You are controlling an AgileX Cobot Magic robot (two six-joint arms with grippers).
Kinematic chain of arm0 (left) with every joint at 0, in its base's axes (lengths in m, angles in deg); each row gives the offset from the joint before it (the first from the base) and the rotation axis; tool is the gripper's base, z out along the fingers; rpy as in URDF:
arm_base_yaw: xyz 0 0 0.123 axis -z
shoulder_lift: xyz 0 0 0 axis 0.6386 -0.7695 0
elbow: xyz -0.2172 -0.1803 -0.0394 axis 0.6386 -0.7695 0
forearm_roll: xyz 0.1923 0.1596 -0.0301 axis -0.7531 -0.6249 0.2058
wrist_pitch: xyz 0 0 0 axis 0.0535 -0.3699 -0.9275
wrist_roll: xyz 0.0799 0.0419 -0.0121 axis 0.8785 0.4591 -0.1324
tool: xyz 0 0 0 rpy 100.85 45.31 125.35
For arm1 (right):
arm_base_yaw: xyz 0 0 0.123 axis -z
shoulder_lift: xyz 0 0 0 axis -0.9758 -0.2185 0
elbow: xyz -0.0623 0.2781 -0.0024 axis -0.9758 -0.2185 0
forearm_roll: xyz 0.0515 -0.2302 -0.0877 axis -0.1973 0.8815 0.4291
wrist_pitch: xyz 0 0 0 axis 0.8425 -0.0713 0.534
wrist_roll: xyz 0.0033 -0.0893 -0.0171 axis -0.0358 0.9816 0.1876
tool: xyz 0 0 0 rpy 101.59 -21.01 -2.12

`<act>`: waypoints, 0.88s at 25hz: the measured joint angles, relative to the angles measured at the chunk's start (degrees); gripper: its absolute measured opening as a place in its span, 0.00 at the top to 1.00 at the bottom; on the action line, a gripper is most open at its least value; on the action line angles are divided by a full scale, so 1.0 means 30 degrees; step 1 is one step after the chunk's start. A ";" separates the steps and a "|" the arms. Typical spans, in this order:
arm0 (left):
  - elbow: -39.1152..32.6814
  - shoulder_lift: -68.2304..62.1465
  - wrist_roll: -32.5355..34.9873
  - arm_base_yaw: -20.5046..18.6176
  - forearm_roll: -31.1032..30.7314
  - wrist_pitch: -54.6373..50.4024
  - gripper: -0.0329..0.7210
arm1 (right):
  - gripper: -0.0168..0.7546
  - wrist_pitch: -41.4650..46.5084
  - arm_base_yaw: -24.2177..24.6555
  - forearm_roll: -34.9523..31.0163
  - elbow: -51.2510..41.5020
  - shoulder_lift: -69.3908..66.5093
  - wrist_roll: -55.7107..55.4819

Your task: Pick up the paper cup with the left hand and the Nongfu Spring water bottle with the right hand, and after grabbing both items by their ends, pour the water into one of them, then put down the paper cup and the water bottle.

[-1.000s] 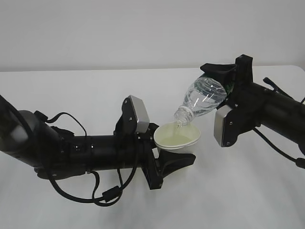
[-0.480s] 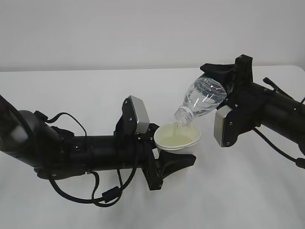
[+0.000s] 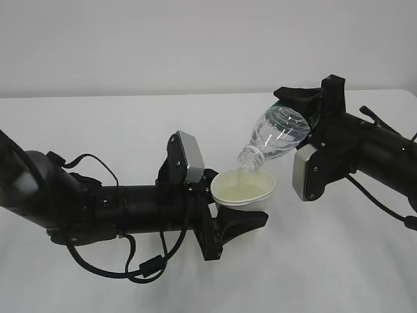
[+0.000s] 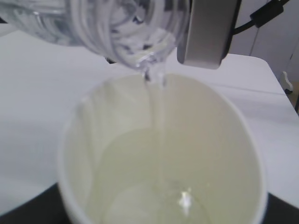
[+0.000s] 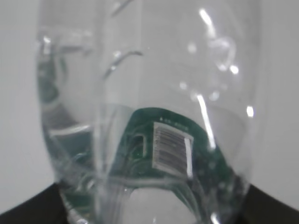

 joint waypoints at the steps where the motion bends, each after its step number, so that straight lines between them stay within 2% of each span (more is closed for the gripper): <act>1: 0.0000 0.0000 0.0000 0.0000 0.0000 0.0000 0.38 | 0.44 0.0000 0.0000 0.0000 0.0000 0.0000 0.0000; 22: 0.0000 0.0000 0.0000 0.0000 -0.0299 0.0000 0.38 | 0.44 0.0000 0.0000 0.0000 0.0000 0.0000 0.0625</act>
